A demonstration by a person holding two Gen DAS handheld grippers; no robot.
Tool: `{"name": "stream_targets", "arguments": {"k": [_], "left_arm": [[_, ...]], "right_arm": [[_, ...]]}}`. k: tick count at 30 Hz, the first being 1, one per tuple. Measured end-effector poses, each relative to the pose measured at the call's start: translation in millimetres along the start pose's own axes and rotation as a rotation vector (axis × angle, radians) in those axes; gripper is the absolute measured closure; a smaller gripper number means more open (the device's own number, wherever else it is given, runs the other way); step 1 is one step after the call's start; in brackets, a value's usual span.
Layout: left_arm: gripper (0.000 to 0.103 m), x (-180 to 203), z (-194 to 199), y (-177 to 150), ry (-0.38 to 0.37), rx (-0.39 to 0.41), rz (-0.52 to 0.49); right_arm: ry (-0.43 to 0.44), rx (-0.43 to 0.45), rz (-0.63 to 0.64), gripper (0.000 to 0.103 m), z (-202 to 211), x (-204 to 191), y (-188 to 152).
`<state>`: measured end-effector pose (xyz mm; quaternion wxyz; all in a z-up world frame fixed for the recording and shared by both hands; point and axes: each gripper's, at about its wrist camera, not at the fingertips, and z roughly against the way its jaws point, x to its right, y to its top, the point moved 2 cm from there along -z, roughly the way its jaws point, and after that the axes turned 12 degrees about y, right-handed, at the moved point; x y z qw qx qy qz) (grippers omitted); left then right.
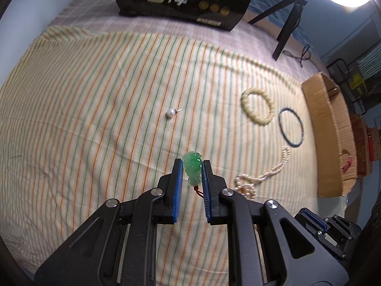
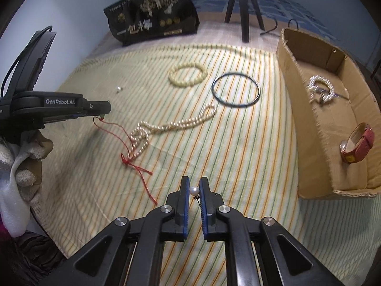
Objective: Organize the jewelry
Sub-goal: 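Lift the pendant with the left tool while the right tool carries the earring to the box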
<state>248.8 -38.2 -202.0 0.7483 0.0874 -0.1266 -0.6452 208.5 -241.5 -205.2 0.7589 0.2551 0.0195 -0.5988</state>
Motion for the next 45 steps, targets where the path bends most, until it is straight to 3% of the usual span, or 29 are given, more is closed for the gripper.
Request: {"name": "stream_targets", "arguments": {"k": [13, 21, 35, 45], "left_arm": [[0.089, 14, 74, 3, -0.115, 0.15, -0.004], [0.089, 38, 108, 8, -0.148, 0.235, -0.039], [0.089, 101, 148, 11, -0.254, 0.314, -0.112], [0.089, 149, 164, 16, -0.338, 0.334, -0.147]], "right_arm": [[-0.008, 0.12, 0.006, 0.097, 49, 0, 11], [-0.027, 0.177, -0.012, 0.097, 78, 14, 14], [-0.059, 0.309, -0.113, 0.097, 139, 64, 20], [-0.099, 0.35, -0.196, 0.097, 164, 108, 11]]}}
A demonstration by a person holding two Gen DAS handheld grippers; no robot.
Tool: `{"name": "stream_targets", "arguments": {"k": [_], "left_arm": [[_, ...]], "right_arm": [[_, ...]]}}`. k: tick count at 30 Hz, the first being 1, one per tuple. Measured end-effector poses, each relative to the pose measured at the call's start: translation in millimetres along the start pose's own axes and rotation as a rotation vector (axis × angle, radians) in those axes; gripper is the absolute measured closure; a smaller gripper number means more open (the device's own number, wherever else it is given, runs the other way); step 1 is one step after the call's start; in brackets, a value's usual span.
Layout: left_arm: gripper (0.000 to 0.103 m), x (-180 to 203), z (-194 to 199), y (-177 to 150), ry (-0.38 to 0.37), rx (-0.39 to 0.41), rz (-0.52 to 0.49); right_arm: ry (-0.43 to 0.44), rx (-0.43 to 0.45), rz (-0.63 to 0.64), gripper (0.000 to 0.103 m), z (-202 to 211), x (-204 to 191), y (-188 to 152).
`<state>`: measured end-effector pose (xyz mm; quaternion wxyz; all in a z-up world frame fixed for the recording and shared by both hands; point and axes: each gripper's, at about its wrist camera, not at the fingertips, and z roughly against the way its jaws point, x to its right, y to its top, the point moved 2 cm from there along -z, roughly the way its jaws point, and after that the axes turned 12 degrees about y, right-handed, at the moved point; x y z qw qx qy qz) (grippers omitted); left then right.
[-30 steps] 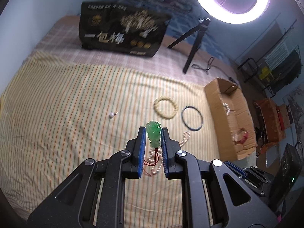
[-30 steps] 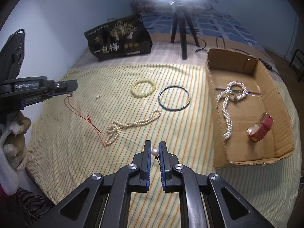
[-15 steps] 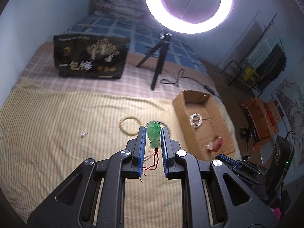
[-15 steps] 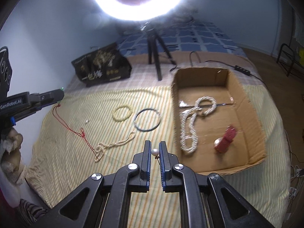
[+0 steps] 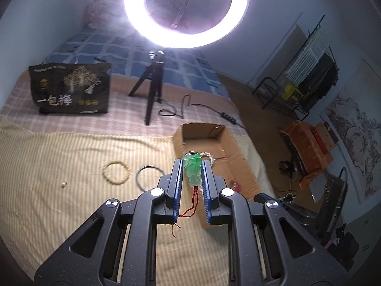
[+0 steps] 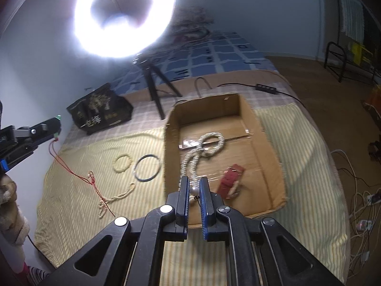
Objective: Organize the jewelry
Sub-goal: 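Lift the pendant with the left tool while the right tool carries the earring to the box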
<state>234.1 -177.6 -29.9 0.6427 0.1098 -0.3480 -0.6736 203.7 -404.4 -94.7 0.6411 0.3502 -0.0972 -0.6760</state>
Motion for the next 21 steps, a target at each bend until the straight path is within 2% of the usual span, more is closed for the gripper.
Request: {"name": "stream_targets", "arguments": {"k": [7, 21], "left_arm": [[0.089, 35, -10, 7, -0.047, 0.001, -0.025], [0.089, 98, -51, 26, -0.072, -0.02, -0.102]], "right_arm": [[-0.028, 0.006, -0.045, 0.097, 5, 26, 2], [-0.054, -0.026, -0.105, 0.097, -6, 57, -3]]}}
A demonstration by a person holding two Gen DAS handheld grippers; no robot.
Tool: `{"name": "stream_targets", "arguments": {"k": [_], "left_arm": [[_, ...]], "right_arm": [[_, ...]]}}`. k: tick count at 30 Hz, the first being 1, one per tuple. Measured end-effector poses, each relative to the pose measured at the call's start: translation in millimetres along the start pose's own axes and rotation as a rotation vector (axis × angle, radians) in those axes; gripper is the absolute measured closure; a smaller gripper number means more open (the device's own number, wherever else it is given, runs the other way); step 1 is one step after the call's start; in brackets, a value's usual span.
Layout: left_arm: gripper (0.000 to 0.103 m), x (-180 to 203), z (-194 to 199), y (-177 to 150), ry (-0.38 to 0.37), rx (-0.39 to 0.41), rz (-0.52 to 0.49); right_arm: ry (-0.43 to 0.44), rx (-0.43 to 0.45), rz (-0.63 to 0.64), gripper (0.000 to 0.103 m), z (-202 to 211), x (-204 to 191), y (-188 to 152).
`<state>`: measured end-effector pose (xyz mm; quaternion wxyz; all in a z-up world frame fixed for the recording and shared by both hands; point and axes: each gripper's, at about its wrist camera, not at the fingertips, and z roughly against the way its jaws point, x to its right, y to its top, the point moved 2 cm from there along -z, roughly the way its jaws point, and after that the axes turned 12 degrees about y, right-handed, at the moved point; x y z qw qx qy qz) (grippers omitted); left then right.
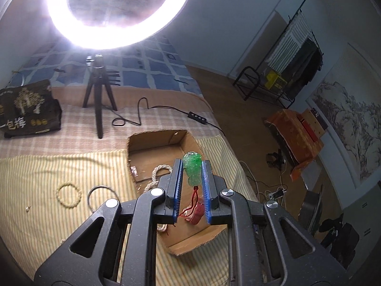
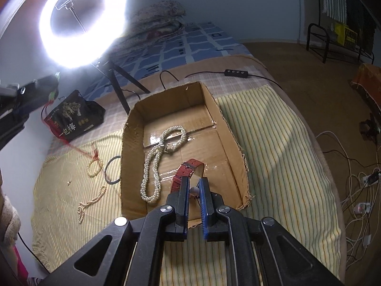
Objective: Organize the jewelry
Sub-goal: 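Lift the pendant with the left tool while the right tool carries the earring to the box, then open the left gripper over the box while the right gripper drops the earring inside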
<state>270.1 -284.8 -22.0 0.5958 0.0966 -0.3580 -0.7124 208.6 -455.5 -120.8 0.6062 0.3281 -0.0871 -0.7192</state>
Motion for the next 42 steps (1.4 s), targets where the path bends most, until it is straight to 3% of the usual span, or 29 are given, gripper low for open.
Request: {"name": "stream_targets", "arguments": {"k": [14, 22, 29, 30, 32, 34, 37, 42], "left_arm": [[0.089, 14, -66, -2, 0.066, -0.079, -0.031], [0.089, 16, -81, -10, 0.082, -0.113, -0.055], [0.085, 20, -82, -15, 0.084, -0.128, -0.09], [0.071, 20, -81, -16, 0.085, -0.131, -0.091], [0.053, 19, -79, -16, 0.086, -0.126, -0.087], [0.053, 18, -77, -15, 0.092, -0.116, -0.089], [0.053, 15, -74, -16, 0.1, -0.114, -0.09], [0.053, 9, -67, -17, 0.11, -0.111, -0.089]], "right_arm": [[0.007, -0.024, -0.053, 0.097, -12, 17, -1], [0.008, -0.039, -0.054, 0.094, -17, 19, -2], [-0.006, -0.028, -0.05, 0.062, -17, 17, -2], [-0.01, -0.027, -0.05, 0.058, -17, 17, -2], [-0.02, -0.019, -0.046, 0.049, -16, 17, -2], [-0.028, -0.016, -0.046, 0.046, -15, 18, -2], [-0.033, -0.002, -0.05, 0.03, -12, 19, -2], [-0.026, 0.02, -0.067, 0.028, -6, 19, -1]]}}
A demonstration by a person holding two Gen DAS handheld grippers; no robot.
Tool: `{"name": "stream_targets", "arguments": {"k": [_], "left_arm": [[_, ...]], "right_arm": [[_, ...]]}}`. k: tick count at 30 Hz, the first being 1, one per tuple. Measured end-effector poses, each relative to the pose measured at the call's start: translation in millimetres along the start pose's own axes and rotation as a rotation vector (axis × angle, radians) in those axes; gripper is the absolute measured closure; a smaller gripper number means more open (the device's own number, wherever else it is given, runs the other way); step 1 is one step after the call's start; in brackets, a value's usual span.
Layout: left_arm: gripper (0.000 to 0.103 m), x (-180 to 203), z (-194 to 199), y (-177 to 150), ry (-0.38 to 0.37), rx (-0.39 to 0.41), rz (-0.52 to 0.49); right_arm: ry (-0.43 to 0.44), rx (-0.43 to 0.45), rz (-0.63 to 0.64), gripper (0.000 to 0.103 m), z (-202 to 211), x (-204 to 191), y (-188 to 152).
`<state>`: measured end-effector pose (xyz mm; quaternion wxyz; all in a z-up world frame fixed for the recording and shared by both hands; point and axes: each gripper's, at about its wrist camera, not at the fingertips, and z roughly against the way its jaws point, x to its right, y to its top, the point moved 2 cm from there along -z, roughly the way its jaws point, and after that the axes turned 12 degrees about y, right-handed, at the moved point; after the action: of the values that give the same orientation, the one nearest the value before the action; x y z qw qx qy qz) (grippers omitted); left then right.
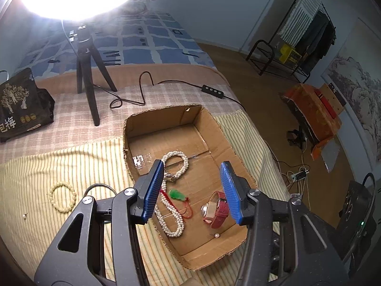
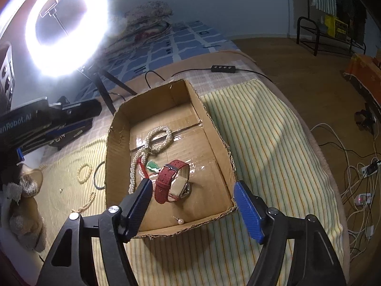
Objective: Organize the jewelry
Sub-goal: 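Open the left gripper over the box while the right gripper drops the earring inside, then withdraw both tools from the box back over the bed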
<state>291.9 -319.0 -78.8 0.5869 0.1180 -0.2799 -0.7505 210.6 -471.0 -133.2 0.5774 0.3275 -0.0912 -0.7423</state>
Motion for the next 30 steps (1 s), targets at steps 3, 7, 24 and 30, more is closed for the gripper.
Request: {"name": "stream_targets", "arguments": {"k": [3, 7, 24, 30], "left_arm": [[0.053, -3, 5, -1, 0.005, 0.006, 0.001], [0.053, -8, 12, -2, 0.015, 0.017, -0.005], [0.053, -79, 60, -16, 0.116, 0.074, -0.003], [0.053, -121, 81, -25, 0.171, 0.084, 0.015]], "right_arm": [[0.006, 0.006, -0.009, 0.028, 2, -2, -1], [0.005, 0.007, 0.0, 0.027, 3, -6, -1], [0.039, 0.064, 0.011, 0.012, 19, -30, -1], [0.065, 0.082, 0.064, 0.012, 26, -53, -6]]}}
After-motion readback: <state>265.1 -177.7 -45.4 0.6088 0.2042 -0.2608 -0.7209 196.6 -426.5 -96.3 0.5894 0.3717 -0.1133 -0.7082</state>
